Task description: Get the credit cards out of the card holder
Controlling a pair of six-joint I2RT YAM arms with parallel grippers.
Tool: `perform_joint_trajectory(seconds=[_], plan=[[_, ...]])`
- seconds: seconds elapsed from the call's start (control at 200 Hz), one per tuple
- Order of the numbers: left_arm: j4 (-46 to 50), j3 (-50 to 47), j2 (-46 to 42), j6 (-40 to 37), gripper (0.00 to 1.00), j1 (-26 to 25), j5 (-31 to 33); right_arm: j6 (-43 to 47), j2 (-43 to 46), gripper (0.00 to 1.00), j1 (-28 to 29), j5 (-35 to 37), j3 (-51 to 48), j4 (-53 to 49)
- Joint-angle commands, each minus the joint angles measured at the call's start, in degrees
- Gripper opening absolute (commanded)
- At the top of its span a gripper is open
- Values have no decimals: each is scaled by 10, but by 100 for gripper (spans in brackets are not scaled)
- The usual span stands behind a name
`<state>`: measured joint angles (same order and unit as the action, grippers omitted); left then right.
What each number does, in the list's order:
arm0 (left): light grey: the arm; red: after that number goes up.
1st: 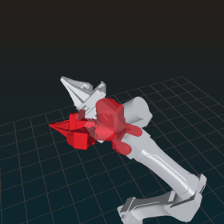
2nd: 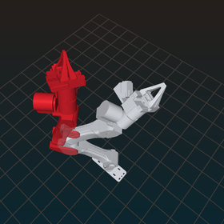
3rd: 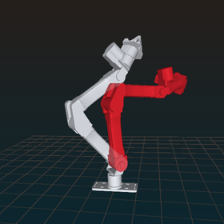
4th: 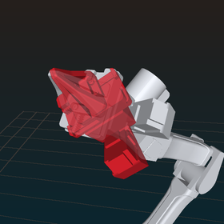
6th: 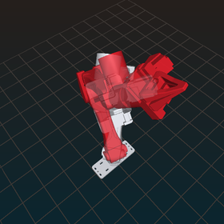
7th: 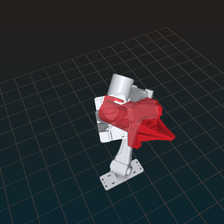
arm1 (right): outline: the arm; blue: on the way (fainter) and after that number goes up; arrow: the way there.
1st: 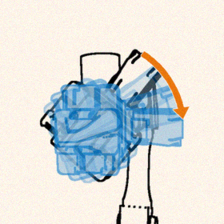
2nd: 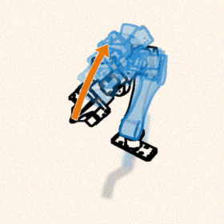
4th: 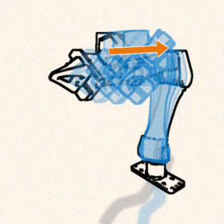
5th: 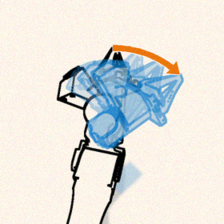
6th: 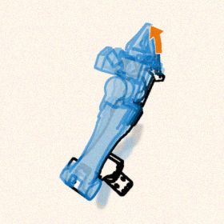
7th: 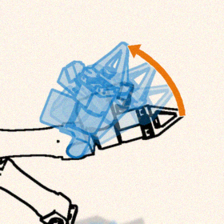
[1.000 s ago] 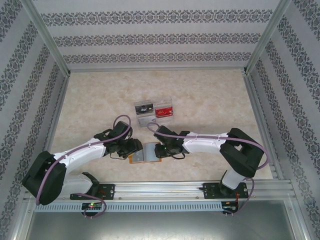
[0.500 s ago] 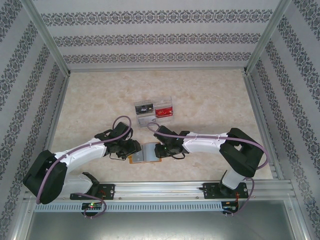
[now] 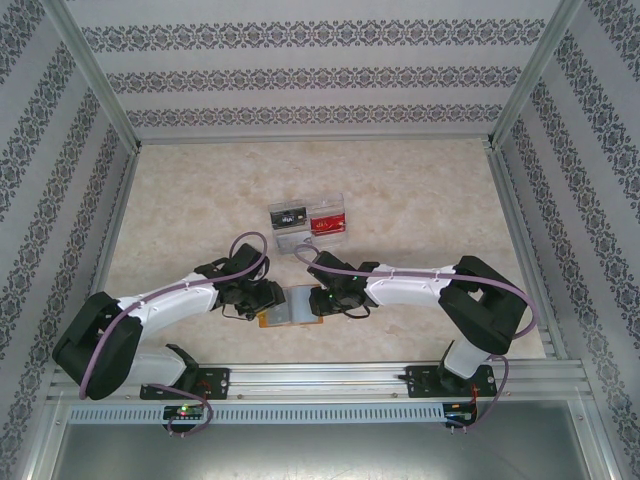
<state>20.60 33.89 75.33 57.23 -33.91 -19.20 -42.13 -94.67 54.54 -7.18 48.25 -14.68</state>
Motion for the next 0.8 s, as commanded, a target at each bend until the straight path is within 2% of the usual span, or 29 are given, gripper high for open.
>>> perform_joint_trajectory(seconds=[0.0,0.38,0.794], plan=[[-44,10,0,-13,50,-12,-25,-8,-17,25,3,-4,3,-3],[-66,37,-19,-24,51,-23,-38,-7,-14,25,4,0,3,-5],[-90,109,64,-41,43,-58,-64,-10,59,28,-5,48,-11,-24]])
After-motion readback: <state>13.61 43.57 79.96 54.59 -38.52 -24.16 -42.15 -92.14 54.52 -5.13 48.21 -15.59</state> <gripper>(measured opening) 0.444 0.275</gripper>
